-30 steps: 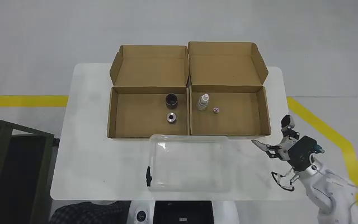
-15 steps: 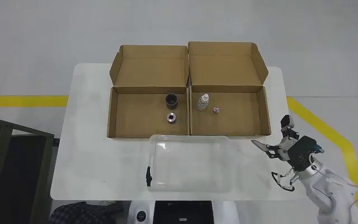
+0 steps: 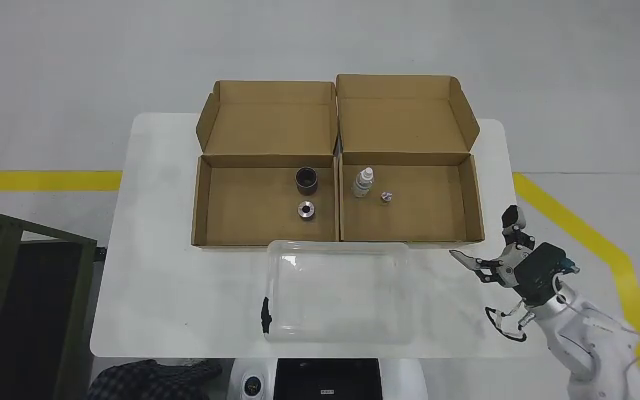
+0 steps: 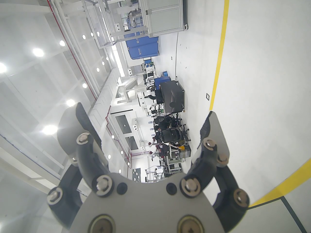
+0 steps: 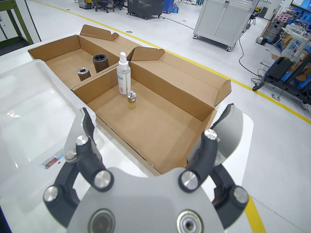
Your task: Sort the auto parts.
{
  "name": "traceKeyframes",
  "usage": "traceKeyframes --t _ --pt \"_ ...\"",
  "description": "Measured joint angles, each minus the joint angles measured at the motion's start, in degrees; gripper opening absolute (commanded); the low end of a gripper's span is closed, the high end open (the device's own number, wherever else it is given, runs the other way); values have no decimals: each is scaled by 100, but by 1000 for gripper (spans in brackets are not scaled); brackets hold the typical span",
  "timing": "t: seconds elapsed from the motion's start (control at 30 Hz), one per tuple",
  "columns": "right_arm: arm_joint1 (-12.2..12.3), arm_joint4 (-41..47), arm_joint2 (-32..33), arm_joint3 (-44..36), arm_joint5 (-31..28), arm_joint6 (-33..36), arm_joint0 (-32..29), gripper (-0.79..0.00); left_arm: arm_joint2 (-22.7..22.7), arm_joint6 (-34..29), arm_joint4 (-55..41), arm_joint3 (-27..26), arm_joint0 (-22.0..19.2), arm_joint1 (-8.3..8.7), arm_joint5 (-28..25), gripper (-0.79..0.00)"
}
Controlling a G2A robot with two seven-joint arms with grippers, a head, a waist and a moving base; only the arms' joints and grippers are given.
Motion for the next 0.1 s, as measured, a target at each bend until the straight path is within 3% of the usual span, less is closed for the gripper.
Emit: traceKeyframes --t 0.1 --pt "0 0 0 0 0 0 0 0 0 0 0 0 0 0 0 0"
